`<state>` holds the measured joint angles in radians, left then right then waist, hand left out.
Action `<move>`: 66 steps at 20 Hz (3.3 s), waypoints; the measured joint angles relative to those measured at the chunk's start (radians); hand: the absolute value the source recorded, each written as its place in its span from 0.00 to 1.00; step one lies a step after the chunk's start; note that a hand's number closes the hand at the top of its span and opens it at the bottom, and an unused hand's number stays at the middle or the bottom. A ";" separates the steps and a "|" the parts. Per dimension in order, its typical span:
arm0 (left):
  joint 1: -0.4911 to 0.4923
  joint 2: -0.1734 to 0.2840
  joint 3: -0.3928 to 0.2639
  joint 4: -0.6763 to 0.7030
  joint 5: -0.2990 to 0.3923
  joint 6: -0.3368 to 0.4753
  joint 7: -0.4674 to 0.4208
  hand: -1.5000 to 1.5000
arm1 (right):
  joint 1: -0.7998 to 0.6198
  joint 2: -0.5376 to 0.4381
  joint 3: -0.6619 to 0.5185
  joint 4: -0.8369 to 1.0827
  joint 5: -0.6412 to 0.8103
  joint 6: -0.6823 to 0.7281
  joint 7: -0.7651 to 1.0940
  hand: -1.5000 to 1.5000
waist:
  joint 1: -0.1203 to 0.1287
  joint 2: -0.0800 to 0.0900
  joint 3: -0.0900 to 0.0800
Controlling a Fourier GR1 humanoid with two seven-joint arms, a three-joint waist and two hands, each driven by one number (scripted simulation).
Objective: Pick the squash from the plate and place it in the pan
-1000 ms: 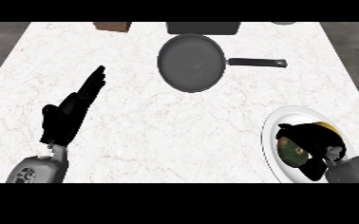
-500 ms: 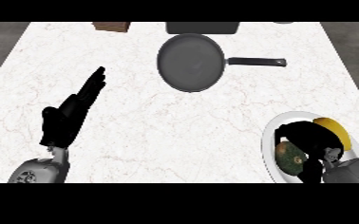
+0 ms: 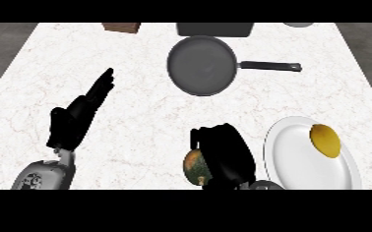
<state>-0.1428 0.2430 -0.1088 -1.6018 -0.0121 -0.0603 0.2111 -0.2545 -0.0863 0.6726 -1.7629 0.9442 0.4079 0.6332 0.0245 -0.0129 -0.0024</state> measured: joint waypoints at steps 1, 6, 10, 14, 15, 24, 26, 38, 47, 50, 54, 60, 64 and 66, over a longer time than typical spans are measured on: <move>-0.003 0.004 0.005 0.003 0.004 -0.005 0.000 0.50 | -0.025 0.018 0.034 -0.012 0.033 -0.043 0.034 1.00 | 0.002 0.000 0.000; -0.017 -0.002 0.001 0.011 0.000 -0.006 -0.004 0.50 | -0.166 0.066 0.195 -0.033 0.152 -0.251 0.227 1.00 | 0.011 0.003 0.000; -0.010 0.008 0.008 0.007 0.007 -0.022 -0.005 0.50 | -0.271 0.077 0.313 0.006 0.187 -0.397 0.389 1.00 | 0.018 0.007 0.001; -0.023 -0.013 -0.003 0.004 -0.005 -0.007 0.011 0.50 | -0.358 0.078 0.326 0.088 0.179 -0.522 0.435 1.00 | 0.015 0.011 0.001; -0.026 -0.012 -0.002 -0.001 -0.007 -0.006 0.016 0.50 | -0.376 0.078 0.319 0.102 0.171 -0.542 0.442 1.00 | 0.015 0.012 0.001; -0.018 -0.005 0.022 0.014 -0.003 -0.024 -0.017 0.50 | -0.482 0.082 0.185 0.363 0.056 -0.824 0.351 1.00 | 0.010 0.018 0.002; -0.032 -0.007 0.026 0.019 -0.005 -0.023 -0.005 0.50 | -0.511 0.083 0.162 0.447 0.038 -0.872 0.330 1.00 | 0.006 0.019 0.002; -0.023 -0.015 0.036 0.007 -0.013 -0.037 -0.005 0.50 | -0.683 0.084 -0.096 1.004 -0.118 -1.137 -0.035 1.00 | 0.010 0.024 0.003; -0.034 -0.044 0.015 0.000 -0.036 -0.036 0.002 0.50 | -0.784 0.081 -0.232 1.301 -0.277 -1.240 -0.327 1.00 | 0.025 0.030 0.003; -0.044 -0.046 0.022 0.021 -0.042 -0.035 -0.012 0.50 | -0.818 0.081 -0.277 1.374 -0.312 -1.245 -0.401 1.00 | 0.026 0.031 0.003; -0.041 -0.043 0.024 0.024 -0.038 -0.046 -0.022 0.50 | -0.849 0.066 -0.333 1.488 -0.357 -1.126 -0.344 0.00 | 0.038 0.038 0.003; -0.052 -0.043 0.022 0.007 -0.035 -0.054 -0.006 0.50 | -0.850 0.039 -0.434 1.544 -0.448 -1.057 -0.462 0.00 | 0.057 0.048 0.005; -0.068 -0.048 0.021 0.008 -0.039 -0.051 -0.004 0.50 | -0.841 0.024 -0.524 1.511 -0.534 -1.055 -0.579 0.00 | 0.062 0.055 0.006; -0.075 -0.053 0.021 0.011 -0.040 -0.047 0.000 0.50 | -0.828 0.022 -0.576 1.479 -0.584 -1.065 -0.652 0.00 | 0.059 0.055 0.007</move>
<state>-0.2181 0.1898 -0.0881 -1.5912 -0.0524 -0.1070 0.2110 -1.0825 -0.0644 0.0968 -0.2839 0.3603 -0.6575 -0.0184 0.0837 0.0426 0.0047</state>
